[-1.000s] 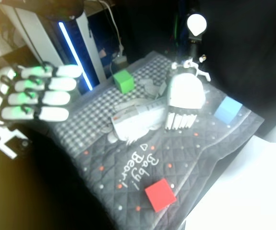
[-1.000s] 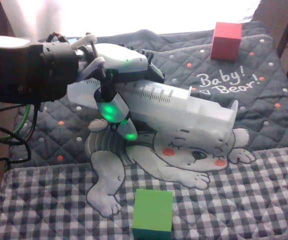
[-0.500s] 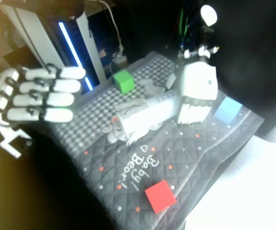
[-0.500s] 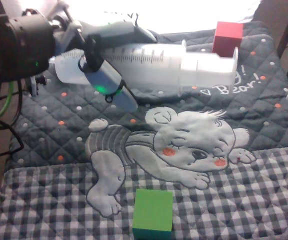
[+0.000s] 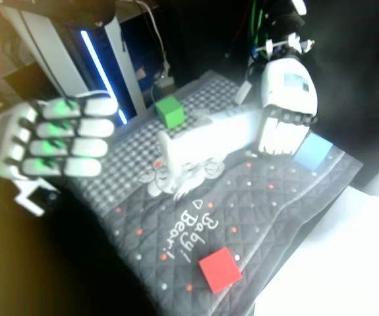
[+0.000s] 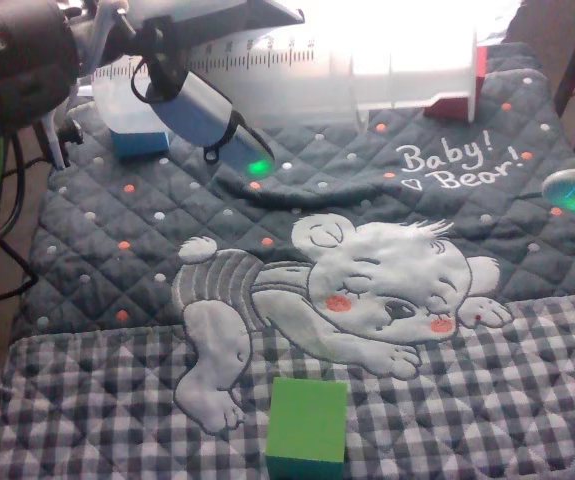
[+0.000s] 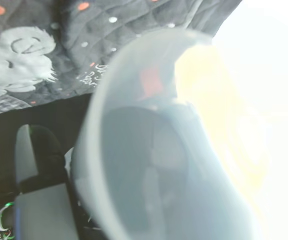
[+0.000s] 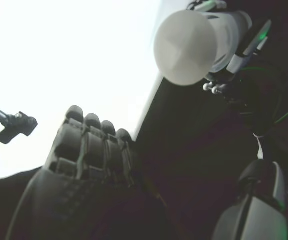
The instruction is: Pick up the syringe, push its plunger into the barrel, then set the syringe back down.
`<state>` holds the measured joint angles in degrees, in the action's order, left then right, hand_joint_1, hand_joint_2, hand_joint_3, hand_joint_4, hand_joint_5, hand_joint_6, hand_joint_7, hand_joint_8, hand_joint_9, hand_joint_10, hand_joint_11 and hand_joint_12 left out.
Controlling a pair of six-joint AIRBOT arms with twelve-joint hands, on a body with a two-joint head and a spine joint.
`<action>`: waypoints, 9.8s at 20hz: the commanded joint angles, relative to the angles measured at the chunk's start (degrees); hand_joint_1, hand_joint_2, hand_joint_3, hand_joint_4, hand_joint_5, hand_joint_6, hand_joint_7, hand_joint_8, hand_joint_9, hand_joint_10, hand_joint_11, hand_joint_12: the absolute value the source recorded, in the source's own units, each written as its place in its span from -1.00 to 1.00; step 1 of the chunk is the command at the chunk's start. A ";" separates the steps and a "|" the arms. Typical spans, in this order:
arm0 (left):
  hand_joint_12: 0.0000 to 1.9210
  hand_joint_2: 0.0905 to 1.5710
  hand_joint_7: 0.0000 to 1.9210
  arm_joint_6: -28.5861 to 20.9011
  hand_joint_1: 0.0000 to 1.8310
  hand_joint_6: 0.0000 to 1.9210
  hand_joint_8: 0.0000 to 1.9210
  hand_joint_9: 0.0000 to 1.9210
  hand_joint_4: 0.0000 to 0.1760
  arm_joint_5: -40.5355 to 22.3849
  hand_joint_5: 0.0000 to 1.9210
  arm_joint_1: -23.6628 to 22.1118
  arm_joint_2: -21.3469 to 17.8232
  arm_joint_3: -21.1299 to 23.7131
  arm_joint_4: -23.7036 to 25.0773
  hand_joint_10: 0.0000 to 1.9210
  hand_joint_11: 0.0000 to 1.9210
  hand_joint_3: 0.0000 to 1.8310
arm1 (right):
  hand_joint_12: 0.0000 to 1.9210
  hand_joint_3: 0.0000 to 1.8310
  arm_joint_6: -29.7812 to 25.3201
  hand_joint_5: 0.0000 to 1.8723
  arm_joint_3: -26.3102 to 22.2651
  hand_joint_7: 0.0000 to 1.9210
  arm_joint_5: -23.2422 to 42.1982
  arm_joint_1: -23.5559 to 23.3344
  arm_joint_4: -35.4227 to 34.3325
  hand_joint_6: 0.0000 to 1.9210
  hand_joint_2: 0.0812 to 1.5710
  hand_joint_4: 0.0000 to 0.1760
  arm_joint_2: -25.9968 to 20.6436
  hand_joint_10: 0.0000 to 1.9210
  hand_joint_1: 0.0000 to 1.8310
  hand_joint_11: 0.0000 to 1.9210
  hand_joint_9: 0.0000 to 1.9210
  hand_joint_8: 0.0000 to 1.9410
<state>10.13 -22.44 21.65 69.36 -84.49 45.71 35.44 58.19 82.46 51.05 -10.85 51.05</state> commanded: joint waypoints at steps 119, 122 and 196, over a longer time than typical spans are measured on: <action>1.00 0.42 0.57 -10.58 0.59 1.00 1.00 0.62 -1.00 0.99 0.28 -1.40 3.48 -0.22 17.43 1.00 0.59 -1.00 | -0.99 -1.00 -3.82 -0.97 3.19 -1.00 -1.93 -7.30 9.65 -0.99 0.22 -1.00 -0.29 -1.00 -1.00 -0.98 -1.00 -1.00; 1.00 0.44 0.53 -14.30 0.57 1.00 1.00 0.58 -1.00 0.86 0.28 -0.57 4.68 -1.45 20.53 1.00 0.53 -1.00 | -1.00 -0.99 -3.82 -0.98 3.16 -1.00 -1.92 -7.30 9.65 -1.00 0.25 -1.00 -0.11 -1.00 -1.00 -1.00 -1.00 -1.00; -1.00 0.10 -1.00 8.89 -0.42 -1.00 -1.00 -1.00 -0.69 -18.58 -1.00 -1.44 -19.41 19.70 -3.32 -1.00 -1.00 -0.98 | -0.99 -1.00 -3.01 -0.89 1.91 -1.00 -0.28 -8.10 9.53 -1.00 0.20 -0.29 -0.49 -1.00 -1.00 -0.98 -1.00 -1.00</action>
<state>19.27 -34.89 20.95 49.69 -64.79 44.75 32.64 60.16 74.89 43.70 -0.40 50.92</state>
